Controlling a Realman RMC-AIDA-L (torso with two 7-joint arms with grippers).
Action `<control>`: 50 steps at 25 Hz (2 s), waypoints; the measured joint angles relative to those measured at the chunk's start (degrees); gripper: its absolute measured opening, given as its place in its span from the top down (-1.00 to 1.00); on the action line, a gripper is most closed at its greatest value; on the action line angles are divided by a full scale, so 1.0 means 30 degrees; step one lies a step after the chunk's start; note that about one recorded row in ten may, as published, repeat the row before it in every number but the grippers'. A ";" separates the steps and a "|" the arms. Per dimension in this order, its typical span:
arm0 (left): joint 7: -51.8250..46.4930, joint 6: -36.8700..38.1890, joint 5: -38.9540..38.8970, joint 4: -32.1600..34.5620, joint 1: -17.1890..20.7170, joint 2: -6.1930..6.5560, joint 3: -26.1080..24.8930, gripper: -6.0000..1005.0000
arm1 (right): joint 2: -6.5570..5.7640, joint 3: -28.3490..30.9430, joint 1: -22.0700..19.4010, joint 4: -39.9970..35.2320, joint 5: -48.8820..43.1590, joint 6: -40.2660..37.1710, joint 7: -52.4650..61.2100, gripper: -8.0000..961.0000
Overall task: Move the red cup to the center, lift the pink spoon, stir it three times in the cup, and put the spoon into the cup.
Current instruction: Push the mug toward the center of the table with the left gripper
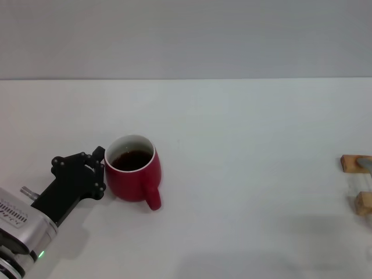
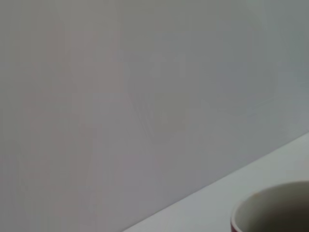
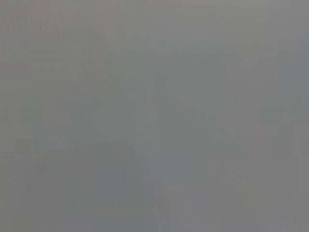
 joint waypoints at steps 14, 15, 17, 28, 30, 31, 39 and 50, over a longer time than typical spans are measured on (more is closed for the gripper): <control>0.0044 -0.0033 -0.0077 -0.0029 0.0084 0.0029 0.0156 0.99 | 0.0001 0.0008 -0.0007 -0.0001 -0.0086 -0.0190 -0.0001 -0.49; 0.0045 -0.0039 -0.0103 0.0041 0.0038 0.0047 0.0148 0.99 | 0.0001 0.0001 -0.0033 -0.0001 -0.0110 -0.0283 -0.0001 -0.49; 0.0079 -0.0055 -0.0117 0.0344 -0.0286 0.0067 0.0102 0.99 | 0.0002 -0.0006 -0.0045 -0.0001 -0.0118 -0.0326 0.0000 -0.49; 0.0095 -0.0427 -0.0033 0.0422 -0.0980 0.0038 0.0302 0.99 | 0.0001 -0.0023 -0.0259 -0.0001 -0.0152 -0.0529 -0.0001 -0.49; 0.0101 -0.0470 -0.0012 0.0321 -0.1000 0.0010 0.0510 0.99 | 0.0001 -0.0041 -0.0271 -0.0001 -0.0152 -0.0532 -0.0001 -0.49; 0.0101 -0.0470 -0.0012 0.0321 -0.1000 0.0010 0.0510 0.99 | 0.0001 -0.0041 -0.0271 -0.0001 -0.0152 -0.0532 -0.0001 -0.49; 0.0089 -0.0494 -0.0002 -0.0096 -0.0889 -0.0027 0.1155 0.99 | 0.0002 -0.0084 -0.0263 0.0000 -0.0163 -0.0561 -0.0001 -0.49; 0.0025 -0.0515 0.0002 -0.0731 -0.0741 -0.0055 0.2038 0.99 | 0.0000 -0.0276 -0.0264 0.0000 -0.0206 -0.0711 0.0013 -0.49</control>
